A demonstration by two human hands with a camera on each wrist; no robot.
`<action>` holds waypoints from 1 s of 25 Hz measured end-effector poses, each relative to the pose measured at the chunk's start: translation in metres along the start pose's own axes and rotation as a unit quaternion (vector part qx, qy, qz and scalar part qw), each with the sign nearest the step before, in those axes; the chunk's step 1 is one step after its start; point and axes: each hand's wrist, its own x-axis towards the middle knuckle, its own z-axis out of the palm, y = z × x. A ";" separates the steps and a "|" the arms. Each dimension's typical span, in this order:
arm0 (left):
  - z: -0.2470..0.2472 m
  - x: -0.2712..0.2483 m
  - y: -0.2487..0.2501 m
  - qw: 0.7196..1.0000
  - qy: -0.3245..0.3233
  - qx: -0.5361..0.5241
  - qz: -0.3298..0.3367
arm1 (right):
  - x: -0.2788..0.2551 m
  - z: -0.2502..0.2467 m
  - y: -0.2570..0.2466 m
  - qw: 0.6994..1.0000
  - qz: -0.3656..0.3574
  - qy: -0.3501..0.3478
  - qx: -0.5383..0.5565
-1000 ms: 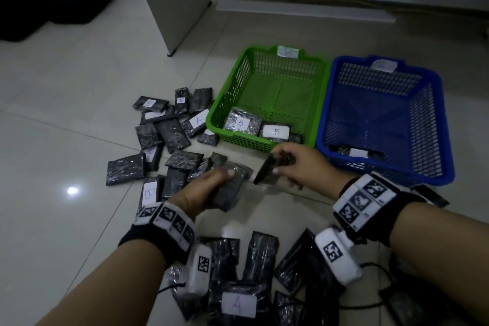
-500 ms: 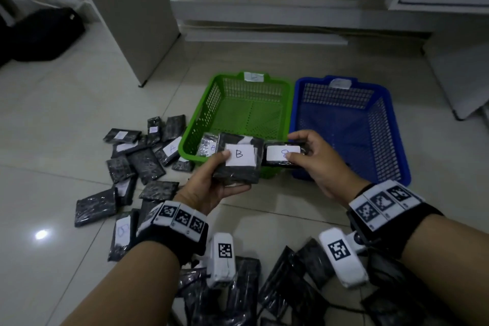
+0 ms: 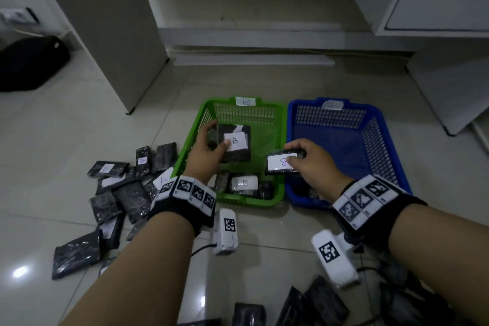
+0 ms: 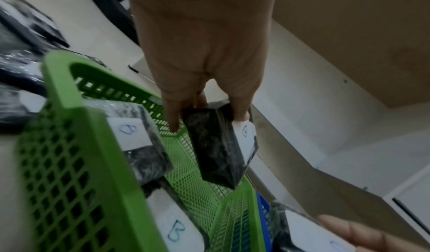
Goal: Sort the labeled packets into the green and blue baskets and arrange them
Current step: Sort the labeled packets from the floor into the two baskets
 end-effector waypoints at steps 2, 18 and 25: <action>0.014 0.025 -0.008 0.993 -0.017 0.117 0.008 | 0.010 0.001 0.001 0.999 0.010 0.004 -0.037; 0.031 0.058 -0.037 0.824 -0.175 0.539 -0.006 | 0.057 0.043 0.011 0.995 0.013 0.039 -0.093; -0.056 -0.014 -0.045 0.932 0.141 0.275 0.188 | 0.076 0.081 0.017 0.969 0.013 -0.036 -0.242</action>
